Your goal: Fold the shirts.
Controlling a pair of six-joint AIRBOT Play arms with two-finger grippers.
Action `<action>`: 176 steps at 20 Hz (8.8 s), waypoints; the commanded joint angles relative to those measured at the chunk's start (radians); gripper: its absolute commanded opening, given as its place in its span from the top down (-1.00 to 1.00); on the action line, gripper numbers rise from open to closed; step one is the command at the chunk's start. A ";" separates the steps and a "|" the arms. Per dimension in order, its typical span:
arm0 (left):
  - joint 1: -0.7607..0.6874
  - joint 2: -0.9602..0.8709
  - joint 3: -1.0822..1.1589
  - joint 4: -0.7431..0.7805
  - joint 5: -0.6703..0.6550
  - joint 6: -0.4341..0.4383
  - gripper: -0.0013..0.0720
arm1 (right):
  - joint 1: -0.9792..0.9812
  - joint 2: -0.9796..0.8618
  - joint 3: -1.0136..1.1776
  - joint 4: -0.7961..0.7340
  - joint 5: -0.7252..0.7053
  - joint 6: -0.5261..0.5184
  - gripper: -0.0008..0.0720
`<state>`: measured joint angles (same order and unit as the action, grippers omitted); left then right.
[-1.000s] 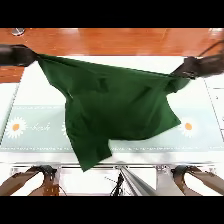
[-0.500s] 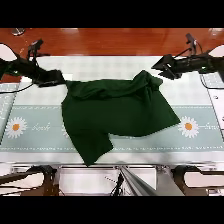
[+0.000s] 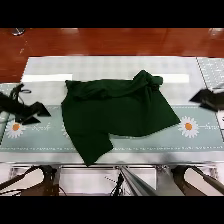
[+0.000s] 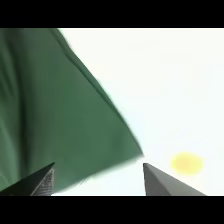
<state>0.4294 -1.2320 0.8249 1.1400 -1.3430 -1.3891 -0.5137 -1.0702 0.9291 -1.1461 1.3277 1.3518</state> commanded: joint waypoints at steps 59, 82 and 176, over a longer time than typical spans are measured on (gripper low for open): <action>-0.196 0.053 -0.137 -0.700 0.118 0.346 0.89 | 0.175 -0.262 0.195 0.326 -0.022 -0.006 0.92; -0.253 0.799 0.853 0.222 0.180 -0.019 0.89 | 0.185 0.508 1.067 -0.033 0.322 0.193 0.92; -0.129 0.053 -0.415 -0.442 0.198 0.341 0.88 | -0.011 -0.067 -0.431 0.264 -0.122 -0.015 -0.74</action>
<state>0.3008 -1.1797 0.4099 0.6991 -1.1515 -1.0477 -0.5571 -1.0714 0.4713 -0.9298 1.2240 1.3563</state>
